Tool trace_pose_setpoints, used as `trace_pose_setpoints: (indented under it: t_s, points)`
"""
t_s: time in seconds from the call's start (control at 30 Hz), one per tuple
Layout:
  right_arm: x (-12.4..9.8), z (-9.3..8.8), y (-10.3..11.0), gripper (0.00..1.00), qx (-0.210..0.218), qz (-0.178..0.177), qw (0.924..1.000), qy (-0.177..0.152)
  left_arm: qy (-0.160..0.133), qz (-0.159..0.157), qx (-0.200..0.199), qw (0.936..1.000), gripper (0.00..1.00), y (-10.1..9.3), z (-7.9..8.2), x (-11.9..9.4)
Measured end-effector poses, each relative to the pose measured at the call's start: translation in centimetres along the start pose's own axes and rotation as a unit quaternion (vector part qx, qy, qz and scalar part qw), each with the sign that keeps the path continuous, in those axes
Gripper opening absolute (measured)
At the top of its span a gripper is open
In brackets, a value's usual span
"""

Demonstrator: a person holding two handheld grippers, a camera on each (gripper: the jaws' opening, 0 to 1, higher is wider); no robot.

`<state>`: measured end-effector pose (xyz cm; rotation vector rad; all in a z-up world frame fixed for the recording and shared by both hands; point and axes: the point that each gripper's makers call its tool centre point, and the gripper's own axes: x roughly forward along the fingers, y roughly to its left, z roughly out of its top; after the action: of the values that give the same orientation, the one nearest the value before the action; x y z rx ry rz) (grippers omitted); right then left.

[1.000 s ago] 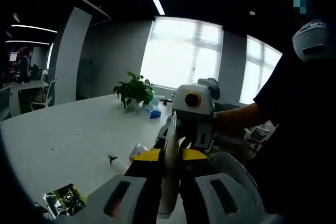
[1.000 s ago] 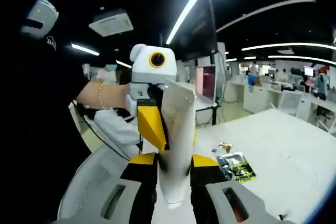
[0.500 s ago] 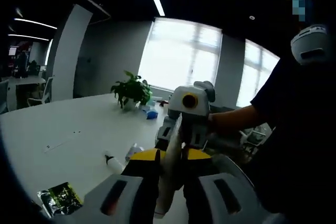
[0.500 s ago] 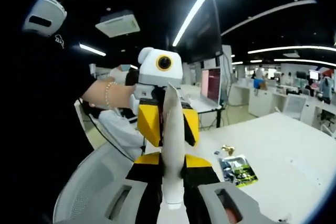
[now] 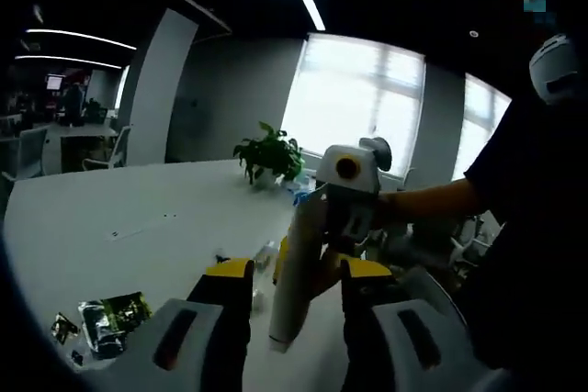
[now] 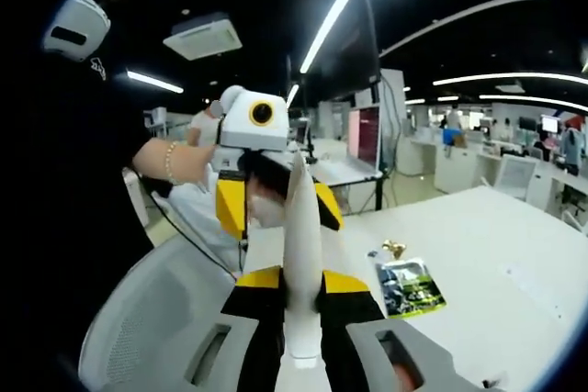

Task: Arrange the skincare products in the storage area until every visible bottle or jar stands upright without overlapping.

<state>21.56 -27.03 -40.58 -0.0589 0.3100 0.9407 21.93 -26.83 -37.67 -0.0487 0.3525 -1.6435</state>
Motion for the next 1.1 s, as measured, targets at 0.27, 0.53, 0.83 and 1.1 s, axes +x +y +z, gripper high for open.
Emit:
trace_pose_setpoints:
  t_s: [0.27, 0.53, 0.83, 1.1]
  points:
    - [0.6, -1.3, -1.1, 0.04, 0.004, -0.001, 1.0000, 0.004, -0.008, 0.067, -0.011, 0.9977, 0.54, 1.4, -1.9, -1.8]
    - [0.6, -2.8, -2.5, 0.04, 0.003, -0.006, 0.9999, 0.013, -0.010, 0.122, -0.017, 0.9924, 0.73, 3.1, -3.3, -3.3]
    - [0.2, -4.5, -4.1, 0.05, -0.004, -0.016, 0.9998, 0.014, 0.007, 0.167, -0.011, 0.9858, 0.97, 3.6, -5.3, -4.2]
    - [0.1, -6.1, -5.2, 0.05, -0.002, -0.019, 0.9998, 0.011, 0.004, 0.189, -0.018, 0.9817, 0.99, 3.6, -6.1, -5.0]
